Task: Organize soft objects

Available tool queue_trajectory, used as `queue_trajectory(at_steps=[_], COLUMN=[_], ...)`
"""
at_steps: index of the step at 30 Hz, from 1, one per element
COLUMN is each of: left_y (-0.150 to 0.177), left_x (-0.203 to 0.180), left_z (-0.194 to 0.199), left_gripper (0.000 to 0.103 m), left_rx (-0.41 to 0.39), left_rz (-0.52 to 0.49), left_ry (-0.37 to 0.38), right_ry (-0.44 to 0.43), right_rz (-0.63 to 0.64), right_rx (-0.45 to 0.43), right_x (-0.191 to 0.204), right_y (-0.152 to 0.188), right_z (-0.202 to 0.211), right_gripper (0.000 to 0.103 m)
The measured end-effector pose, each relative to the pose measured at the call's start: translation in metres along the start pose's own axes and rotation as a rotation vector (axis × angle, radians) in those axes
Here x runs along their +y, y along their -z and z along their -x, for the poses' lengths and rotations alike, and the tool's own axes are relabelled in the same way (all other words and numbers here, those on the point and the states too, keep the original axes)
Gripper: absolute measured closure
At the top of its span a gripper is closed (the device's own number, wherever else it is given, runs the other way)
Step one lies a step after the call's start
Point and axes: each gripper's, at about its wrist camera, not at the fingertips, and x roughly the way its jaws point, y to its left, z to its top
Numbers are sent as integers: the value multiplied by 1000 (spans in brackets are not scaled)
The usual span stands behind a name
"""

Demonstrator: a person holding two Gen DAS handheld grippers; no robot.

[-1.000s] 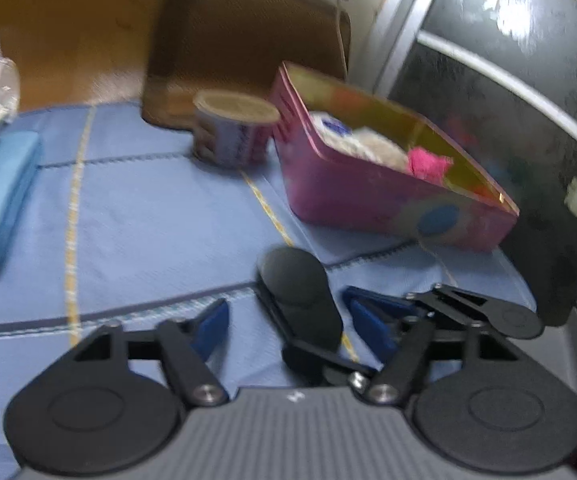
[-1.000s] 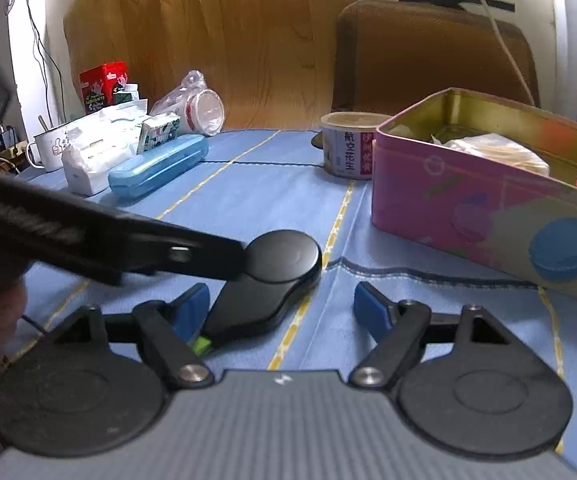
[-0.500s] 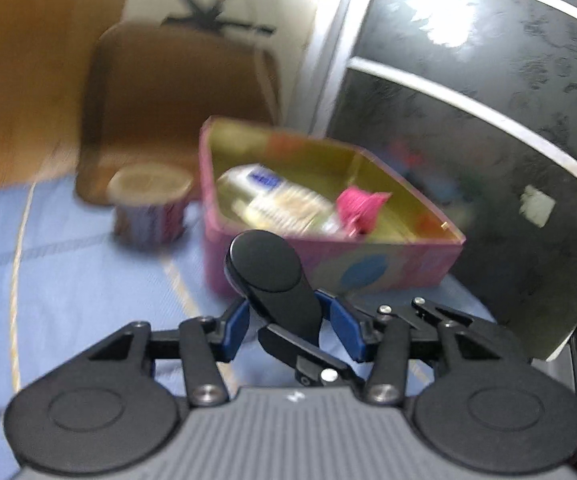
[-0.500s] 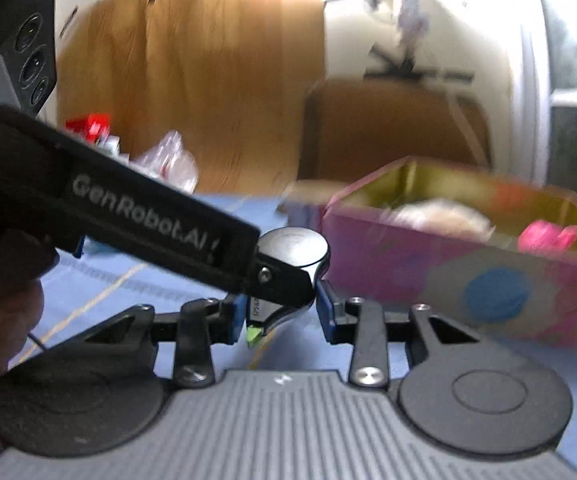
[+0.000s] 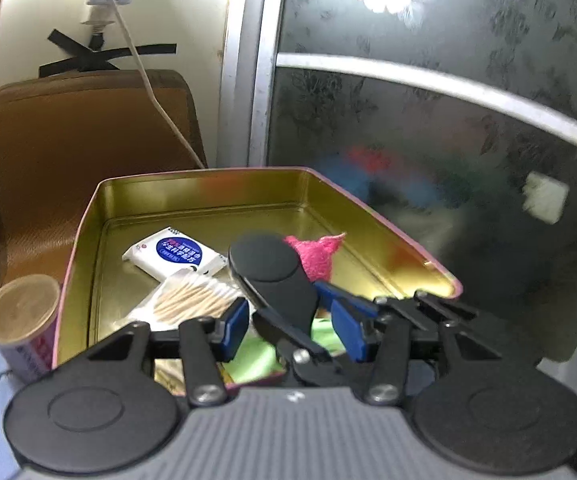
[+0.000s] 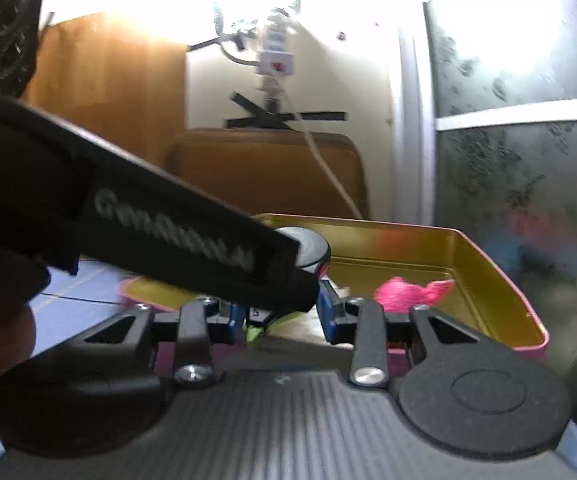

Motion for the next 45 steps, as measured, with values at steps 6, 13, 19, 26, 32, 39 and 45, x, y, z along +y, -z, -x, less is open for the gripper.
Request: queue_trajectory(at_steps=[6,13,19,26,32,39,45], left_y=[3,12,30,64,91,119,132], left_x=[7,9,28,64,90,114,131], left_z=[1,42,81,102,112,125,130], left_gripper=[45,44,42,41,41,40,37], left_rx=[17,-17,-12,36,70,87,94], left_rz=[42,42,79,143,181,201,237], left_ry=[-25,-73,-168,-307,-399,-485,-529], right_ry=[24,-11,-46,-83,-120,-164,-190], right_rz=[-58,-102,-103,-140,-136,-118,-82], right_rx=[11,-33,-26,67,104,152,166], right_x=[-11,1,21,39,58,81,100], right_y=[4,11,17,22,23,25,25], right_z=[-3,31,53,52,53,51,45], right_gripper=[58,59,58,57,57,55,54])
